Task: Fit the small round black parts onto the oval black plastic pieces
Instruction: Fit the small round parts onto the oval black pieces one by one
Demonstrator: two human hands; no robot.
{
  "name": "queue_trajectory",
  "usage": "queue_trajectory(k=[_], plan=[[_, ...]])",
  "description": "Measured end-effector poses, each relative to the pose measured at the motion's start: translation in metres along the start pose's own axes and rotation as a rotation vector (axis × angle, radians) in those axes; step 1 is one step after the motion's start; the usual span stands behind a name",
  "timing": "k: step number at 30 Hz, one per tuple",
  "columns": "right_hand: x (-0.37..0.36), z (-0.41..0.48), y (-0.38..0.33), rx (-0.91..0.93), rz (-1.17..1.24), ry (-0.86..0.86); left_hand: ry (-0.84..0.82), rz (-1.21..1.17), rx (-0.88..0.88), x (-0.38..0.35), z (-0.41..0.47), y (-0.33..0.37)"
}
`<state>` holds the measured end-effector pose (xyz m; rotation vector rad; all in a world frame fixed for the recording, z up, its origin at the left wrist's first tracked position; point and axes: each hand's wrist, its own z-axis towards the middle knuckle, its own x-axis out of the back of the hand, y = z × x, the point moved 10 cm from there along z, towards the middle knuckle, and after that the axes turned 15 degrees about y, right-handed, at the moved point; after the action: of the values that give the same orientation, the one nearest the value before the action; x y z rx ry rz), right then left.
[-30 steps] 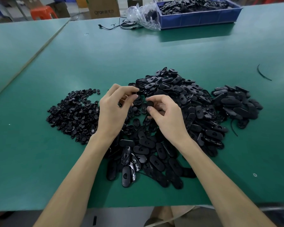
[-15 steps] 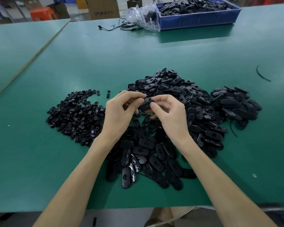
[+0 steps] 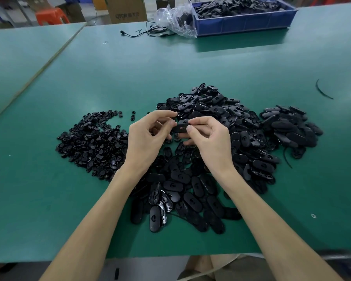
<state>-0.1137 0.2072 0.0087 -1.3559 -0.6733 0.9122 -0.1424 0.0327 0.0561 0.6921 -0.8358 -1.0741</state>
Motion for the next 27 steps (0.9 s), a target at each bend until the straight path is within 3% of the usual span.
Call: queue_trajectory(k=[27], plan=[[0.0011,-0.0008,0.0003,0.009,-0.053,0.007,0.031,-0.023,0.067,0.0049,0.0035,-0.0064]])
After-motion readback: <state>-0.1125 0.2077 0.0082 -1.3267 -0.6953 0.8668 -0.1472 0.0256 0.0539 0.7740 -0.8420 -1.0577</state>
